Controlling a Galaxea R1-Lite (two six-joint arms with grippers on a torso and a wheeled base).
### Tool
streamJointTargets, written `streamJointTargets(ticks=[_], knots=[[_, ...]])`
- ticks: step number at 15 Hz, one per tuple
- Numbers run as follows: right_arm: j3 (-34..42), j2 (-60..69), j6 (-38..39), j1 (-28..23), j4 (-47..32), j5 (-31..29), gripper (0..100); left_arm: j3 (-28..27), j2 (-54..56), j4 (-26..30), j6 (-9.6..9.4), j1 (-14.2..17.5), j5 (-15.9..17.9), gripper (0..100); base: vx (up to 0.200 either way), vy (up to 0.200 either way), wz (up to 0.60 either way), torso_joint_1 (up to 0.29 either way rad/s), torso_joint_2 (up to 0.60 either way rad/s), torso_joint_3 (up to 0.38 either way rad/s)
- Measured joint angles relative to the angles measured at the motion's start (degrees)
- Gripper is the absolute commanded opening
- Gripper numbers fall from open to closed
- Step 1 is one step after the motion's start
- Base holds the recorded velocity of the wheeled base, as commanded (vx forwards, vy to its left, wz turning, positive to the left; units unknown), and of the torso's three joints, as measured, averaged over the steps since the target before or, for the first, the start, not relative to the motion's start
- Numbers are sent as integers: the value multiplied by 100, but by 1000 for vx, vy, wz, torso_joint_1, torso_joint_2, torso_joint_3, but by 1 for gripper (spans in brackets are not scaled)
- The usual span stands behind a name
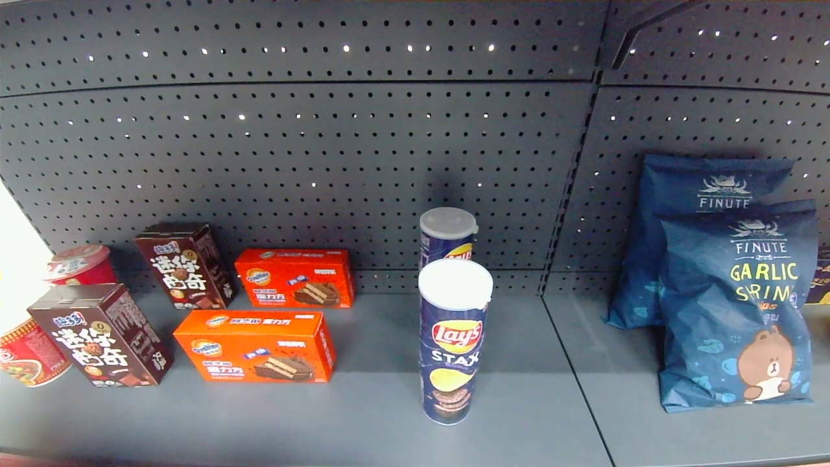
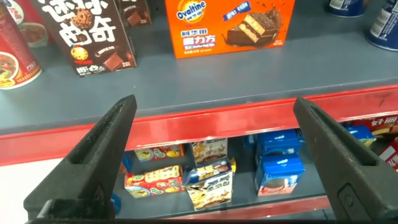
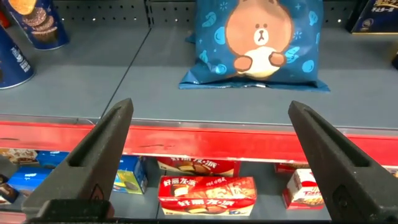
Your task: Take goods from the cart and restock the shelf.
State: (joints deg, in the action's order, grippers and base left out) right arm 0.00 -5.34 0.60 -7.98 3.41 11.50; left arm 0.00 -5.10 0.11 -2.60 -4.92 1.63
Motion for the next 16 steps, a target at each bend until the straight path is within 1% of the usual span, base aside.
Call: streamJointTargets(ticks=[16], knots=[[0,-2,55,-2,0,-1,100,0,-5,-1,30,0,-5,100,0,0,0,0,0,0]])
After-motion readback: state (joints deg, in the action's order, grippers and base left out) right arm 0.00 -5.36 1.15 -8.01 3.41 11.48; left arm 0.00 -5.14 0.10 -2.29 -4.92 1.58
